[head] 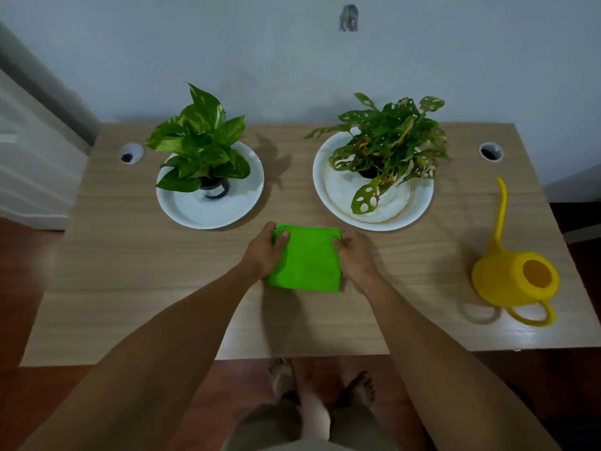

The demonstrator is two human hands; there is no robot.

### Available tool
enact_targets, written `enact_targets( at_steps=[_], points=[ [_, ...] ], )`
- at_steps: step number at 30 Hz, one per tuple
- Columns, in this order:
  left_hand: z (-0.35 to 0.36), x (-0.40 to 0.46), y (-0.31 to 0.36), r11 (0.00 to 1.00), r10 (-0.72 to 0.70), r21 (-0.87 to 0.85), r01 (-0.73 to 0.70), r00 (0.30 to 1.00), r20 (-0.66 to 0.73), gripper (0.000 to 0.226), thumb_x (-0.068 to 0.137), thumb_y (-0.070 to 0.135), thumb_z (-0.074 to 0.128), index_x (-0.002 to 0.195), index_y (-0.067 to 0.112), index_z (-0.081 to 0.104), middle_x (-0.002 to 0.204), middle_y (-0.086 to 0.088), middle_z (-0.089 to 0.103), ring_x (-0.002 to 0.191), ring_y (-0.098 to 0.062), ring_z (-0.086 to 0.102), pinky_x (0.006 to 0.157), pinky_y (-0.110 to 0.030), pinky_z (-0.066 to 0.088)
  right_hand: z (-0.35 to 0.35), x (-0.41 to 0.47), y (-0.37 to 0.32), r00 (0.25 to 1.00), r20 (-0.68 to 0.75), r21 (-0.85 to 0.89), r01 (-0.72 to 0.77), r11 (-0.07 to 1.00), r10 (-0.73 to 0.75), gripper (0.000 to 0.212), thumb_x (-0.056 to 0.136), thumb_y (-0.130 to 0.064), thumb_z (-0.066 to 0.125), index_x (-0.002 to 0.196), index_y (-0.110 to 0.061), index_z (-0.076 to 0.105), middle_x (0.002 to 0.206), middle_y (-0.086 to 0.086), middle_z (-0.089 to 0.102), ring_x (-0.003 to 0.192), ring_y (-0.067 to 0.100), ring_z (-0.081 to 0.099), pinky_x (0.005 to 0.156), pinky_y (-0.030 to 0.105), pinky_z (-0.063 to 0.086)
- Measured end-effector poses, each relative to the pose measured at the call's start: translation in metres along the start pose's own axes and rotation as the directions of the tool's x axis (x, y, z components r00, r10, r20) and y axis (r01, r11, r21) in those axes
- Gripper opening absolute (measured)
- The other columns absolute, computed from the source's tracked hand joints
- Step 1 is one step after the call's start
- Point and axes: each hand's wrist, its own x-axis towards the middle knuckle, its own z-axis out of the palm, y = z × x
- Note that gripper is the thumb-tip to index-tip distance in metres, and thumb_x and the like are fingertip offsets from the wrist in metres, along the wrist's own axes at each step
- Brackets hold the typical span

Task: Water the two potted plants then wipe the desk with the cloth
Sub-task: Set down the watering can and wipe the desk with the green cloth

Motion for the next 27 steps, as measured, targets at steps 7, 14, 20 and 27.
enact_targets(
  at_steps=[7, 14, 20, 27],
  points=[
    [-0.012, -0.001, -0.002, 0.889, 0.114, 0.457, -0.037, 0.983, -0.143, 0.041, 0.102, 0.054, 0.042, 0.11, 0.017, 0.056, 0.099, -0.013, 0.069, 0.093, -0.039, 0.066, 0.076, -0.042, 0.049, 0.012, -0.035, -0.011, 0.886, -0.428, -0.231, 0.084, 0.969, -0.179, 0.006, 0.1, -0.007, 0.056, 0.104, -0.008, 0.061, 0.098, 0.007, 0.065, 0.093, 0.026, 0.061, 0.076, 0.037, 0.046],
    [-0.045, -0.026, -0.053, 0.768, 0.354, 0.638, -0.06, 0.869, -0.346, 0.037, 0.094, 0.045, 0.048, 0.099, 0.011, 0.059, 0.098, -0.013, 0.063, 0.094, -0.037, 0.061, 0.08, -0.044, 0.046, 0.086, -0.042, -0.001, 0.873, -0.125, -0.769, 0.215, 0.602, -0.472, 0.048, 0.095, -0.029, 0.062, 0.133, 0.0, 0.06, 0.138, 0.021, 0.059, 0.127, 0.041, 0.055, 0.106, 0.052, 0.045],
    [-0.041, -0.033, -0.095, 0.849, 0.044, 0.486, 0.206, 0.89, -0.454, 0.099, 0.095, 0.072, 0.036, 0.158, -0.001, 0.017, 0.167, -0.02, 0.015, 0.157, -0.033, 0.011, 0.126, -0.048, 0.013, 0.114, -0.037, 0.019, 0.912, -0.205, -0.783, 0.065, 0.618, -0.355, 0.091, 0.104, -0.062, 0.025, 0.163, 0.006, 0.016, 0.171, 0.025, 0.017, 0.16, 0.038, 0.014, 0.13, 0.054, 0.011],
    [-0.034, -0.033, -0.102, 0.831, 0.01, 0.509, 0.225, 0.908, -0.419, 0.118, 0.086, 0.088, 0.027, 0.161, 0.001, -0.002, 0.17, -0.018, -0.007, 0.158, -0.027, -0.013, 0.128, -0.048, -0.004, 0.113, 0.007, -0.01, 0.925, -0.107, -0.827, 0.12, 0.549, -0.363, 0.095, 0.101, -0.07, 0.018, 0.166, -0.001, 0.008, 0.174, 0.02, 0.008, 0.162, 0.034, 0.004, 0.13, 0.053, 0.003]
  ],
)
